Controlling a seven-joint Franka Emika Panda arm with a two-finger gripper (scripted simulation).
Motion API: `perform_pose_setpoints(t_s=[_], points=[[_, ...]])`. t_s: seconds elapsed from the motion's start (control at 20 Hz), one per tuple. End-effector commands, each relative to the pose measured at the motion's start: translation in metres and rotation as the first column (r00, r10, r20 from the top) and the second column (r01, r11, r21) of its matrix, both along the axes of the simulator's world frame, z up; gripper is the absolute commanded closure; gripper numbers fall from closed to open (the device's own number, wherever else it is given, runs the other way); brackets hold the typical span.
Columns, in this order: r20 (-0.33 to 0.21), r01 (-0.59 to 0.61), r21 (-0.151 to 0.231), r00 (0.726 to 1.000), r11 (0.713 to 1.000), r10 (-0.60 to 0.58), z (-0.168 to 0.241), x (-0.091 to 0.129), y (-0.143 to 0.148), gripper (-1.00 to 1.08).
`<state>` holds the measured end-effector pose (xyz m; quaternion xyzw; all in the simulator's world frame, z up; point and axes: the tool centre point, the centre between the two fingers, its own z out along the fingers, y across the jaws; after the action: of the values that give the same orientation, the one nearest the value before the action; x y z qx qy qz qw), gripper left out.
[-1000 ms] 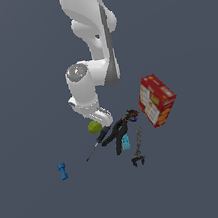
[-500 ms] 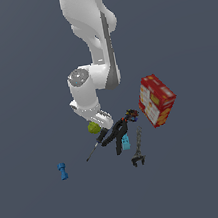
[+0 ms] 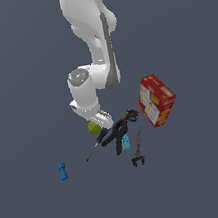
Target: Pick up a designated object from a clutter of objects.
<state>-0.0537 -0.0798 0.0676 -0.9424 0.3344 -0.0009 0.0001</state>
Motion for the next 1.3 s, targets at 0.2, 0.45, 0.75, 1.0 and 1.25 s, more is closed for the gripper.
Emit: perform_pose_setpoints(t_s=[0.2,0.45,0.75,1.0,1.25], points=[[0.000,0.000,0.000,1.000,1.000,0.000,0.010,-0.002,0.004,1.08],[0.000,0.000,0.000,1.000,1.000,0.000,0.029,-0.007,0.011,1.08],[0.000,0.000,0.000,1.000,1.000,0.000,0.065,-0.016,0.025,1.08],[0.000,0.000,-0.002,1.000,1.000,0.000,0.105,-0.026,0.040,1.08],[0.000,0.000,-0.004,1.000,1.000,0.000,0.149,-0.037,0.057,1.08]])
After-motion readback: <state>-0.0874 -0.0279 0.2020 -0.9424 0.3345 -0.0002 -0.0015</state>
